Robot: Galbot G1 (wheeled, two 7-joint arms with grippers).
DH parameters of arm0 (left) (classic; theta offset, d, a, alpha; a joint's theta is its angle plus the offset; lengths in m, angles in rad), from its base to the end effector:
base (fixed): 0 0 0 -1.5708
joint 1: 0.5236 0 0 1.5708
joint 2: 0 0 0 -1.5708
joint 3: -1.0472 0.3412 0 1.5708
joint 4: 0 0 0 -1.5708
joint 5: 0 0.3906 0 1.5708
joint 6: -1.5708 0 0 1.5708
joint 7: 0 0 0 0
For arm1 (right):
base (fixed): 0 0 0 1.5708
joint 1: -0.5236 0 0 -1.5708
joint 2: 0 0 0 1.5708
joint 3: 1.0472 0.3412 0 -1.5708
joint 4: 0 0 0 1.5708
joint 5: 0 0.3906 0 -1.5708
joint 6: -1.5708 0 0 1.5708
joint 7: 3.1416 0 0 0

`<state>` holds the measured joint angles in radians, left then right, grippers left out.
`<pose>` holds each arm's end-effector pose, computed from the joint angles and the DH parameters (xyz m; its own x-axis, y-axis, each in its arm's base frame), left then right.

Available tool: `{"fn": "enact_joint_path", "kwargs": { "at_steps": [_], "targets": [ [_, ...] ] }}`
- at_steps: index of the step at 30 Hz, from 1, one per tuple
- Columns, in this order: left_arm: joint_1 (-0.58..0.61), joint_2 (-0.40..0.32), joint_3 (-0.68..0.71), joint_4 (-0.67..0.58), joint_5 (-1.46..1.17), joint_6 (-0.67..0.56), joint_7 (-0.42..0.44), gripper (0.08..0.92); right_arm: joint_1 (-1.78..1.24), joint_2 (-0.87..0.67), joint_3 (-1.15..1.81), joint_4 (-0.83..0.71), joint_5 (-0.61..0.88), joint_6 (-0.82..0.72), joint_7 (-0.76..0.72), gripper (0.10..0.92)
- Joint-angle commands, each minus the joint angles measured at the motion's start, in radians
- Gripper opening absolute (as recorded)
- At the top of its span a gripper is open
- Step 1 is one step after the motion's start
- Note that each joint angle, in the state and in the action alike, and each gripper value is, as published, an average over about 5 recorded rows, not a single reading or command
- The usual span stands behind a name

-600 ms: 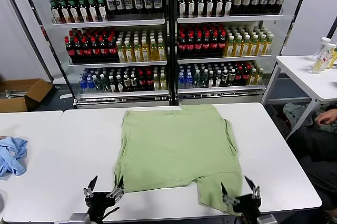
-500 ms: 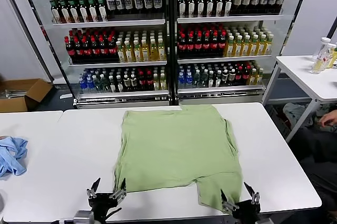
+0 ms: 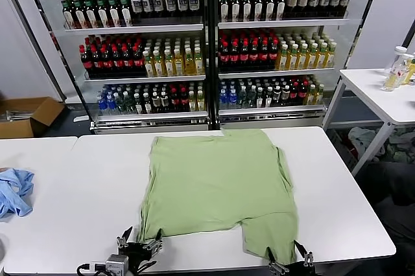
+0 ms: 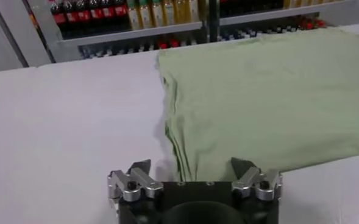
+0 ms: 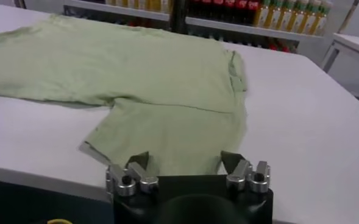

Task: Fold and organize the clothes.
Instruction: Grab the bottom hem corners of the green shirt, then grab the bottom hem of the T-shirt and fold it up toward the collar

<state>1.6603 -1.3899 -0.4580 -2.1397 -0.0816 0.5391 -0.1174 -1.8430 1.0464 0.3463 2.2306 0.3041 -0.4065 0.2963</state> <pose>0.1923 0.0023 -0.2973 -0.8316 -0.0054 0.5553 0.0560 0.9940 0.0935 0.1301 -0.0038 -0.2977 -0.7988 -0.0993 0.5934 -0.1976 0.9749 -0.1028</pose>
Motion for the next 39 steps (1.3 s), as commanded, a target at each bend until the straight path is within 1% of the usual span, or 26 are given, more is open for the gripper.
{"fn": "enact_joint_path", "kwargs": {
  "at_steps": [1, 6, 9, 14, 17, 19, 21, 24, 30, 34, 39],
  "targets": [
    [-0.014, 0.011, 0.004, 0.026, -0.017, 0.037, -0.024, 0.697, -0.011, 0.004, -0.022, -0.012, 0.055, -0.038, 0.003, 0.557],
    [-0.005, 0.009, 0.001, 0.025, -0.03, 0.035, -0.022, 0.55, -0.013, 0.008, -0.027, -0.014, 0.096, -0.052, 0.004, 0.418],
    [0.002, 0.008, 0.0, 0.014, -0.051, 0.006, -0.022, 0.463, -0.016, 0.008, -0.021, -0.002, 0.102, -0.039, -0.002, 0.332],
    [0.014, 0.007, -0.005, -0.025, -0.064, -0.062, -0.028, 0.324, -0.014, 0.004, 0.002, 0.03, 0.052, 0.045, -0.058, 0.185],
    [0.022, 0.011, -0.02, -0.06, -0.096, -0.089, -0.03, 0.238, -0.004, -0.002, 0.028, 0.056, 0.045, 0.092, -0.081, 0.132],
    [0.028, 0.016, -0.036, -0.088, -0.13, -0.103, -0.03, 0.179, 0.003, -0.01, 0.051, 0.073, 0.051, 0.111, -0.087, 0.122],
    [0.032, 0.024, -0.054, -0.115, -0.164, -0.115, -0.031, 0.138, 0.013, -0.021, 0.074, 0.09, 0.061, 0.127, -0.089, 0.117],
    [0.036, 0.04, -0.077, -0.148, -0.207, -0.124, -0.03, 0.115, 0.035, -0.037, 0.105, 0.107, 0.08, 0.137, -0.09, 0.117],
    [0.018, 0.08, -0.102, -0.169, -0.27, -0.127, -0.023, 0.111, 0.127, -0.062, 0.148, 0.095, 0.139, 0.132, -0.085, 0.117],
    [-0.014, 0.109, -0.098, -0.144, -0.3, -0.13, -0.016, 0.111, 0.208, -0.088, 0.146, 0.058, 0.173, 0.12, -0.081, 0.117],
    [-0.075, 0.149, -0.082, -0.078, -0.333, -0.134, -0.013, 0.111, 0.344, -0.12, 0.111, -0.018, 0.201, 0.102, -0.077, 0.117]
  ]
}}
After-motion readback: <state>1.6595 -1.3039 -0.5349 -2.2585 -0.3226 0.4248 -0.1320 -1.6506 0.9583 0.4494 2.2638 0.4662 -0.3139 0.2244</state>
